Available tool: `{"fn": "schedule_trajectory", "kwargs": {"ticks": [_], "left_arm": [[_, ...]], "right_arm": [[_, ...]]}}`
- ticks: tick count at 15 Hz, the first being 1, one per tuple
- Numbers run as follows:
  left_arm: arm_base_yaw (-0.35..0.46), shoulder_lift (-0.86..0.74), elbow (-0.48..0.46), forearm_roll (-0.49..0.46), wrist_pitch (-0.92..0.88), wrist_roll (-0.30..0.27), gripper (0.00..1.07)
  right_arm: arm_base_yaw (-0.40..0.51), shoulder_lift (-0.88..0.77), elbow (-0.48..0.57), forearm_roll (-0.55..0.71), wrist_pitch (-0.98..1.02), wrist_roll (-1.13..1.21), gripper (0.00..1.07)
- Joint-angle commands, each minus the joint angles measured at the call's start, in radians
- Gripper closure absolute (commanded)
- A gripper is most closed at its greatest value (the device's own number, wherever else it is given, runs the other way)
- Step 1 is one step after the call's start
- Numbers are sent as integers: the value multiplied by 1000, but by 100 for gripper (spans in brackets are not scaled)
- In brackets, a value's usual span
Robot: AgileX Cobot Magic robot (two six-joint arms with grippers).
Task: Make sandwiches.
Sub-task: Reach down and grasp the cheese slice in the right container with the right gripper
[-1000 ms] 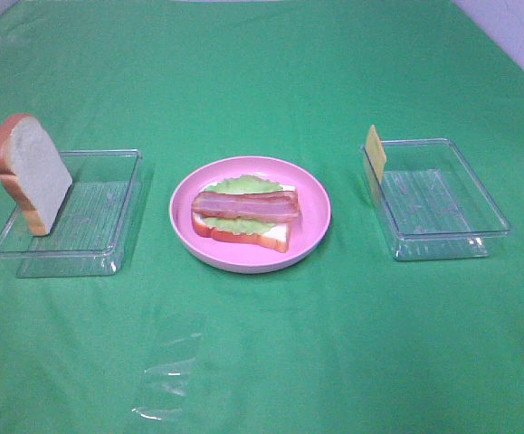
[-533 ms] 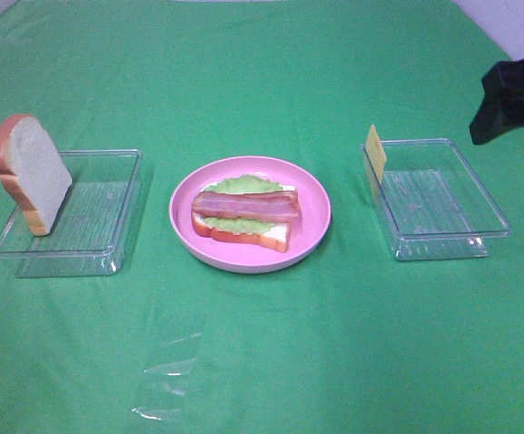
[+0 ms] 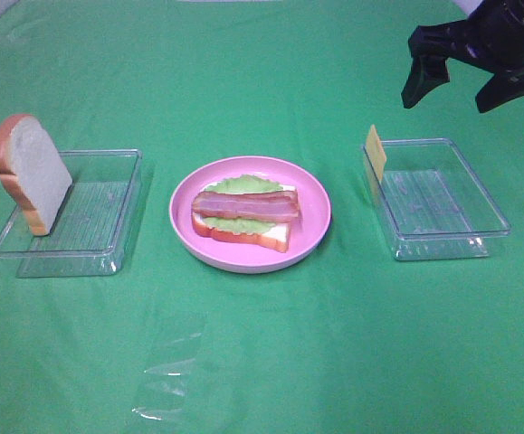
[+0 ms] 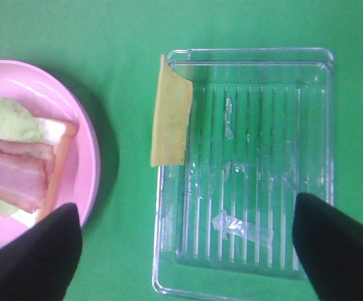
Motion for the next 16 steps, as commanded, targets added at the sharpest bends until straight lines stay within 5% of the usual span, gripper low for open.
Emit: {"fn": "schedule_trajectory", "kwargs": {"ticks": [1, 7, 11, 12, 14, 15, 16], "left_arm": [[3, -17, 3, -2, -3, 2, 6], [3, -17, 3, -2, -3, 2, 6], [3, -17, 3, -2, -3, 2, 6], [3, -17, 3, -1, -3, 2, 6], [3, -17, 3, -1, -3, 2, 6], [3, -17, 3, -1, -3, 2, 6], [3, -17, 3, -1, -3, 2, 6]], "right_arm": [[17, 62, -42, 38, -1, -34, 21], [83, 230, -130, -18, -78, -23, 23], [83, 321, -134, -94, -128, 28, 35], [83, 334, -134, -108, -137, 40, 46], [83, 341, -134, -116, -148, 55, 93], [83, 338, -134, -116, -146, 37, 107], [83, 336, -134, -114, -142, 23, 107]]}}
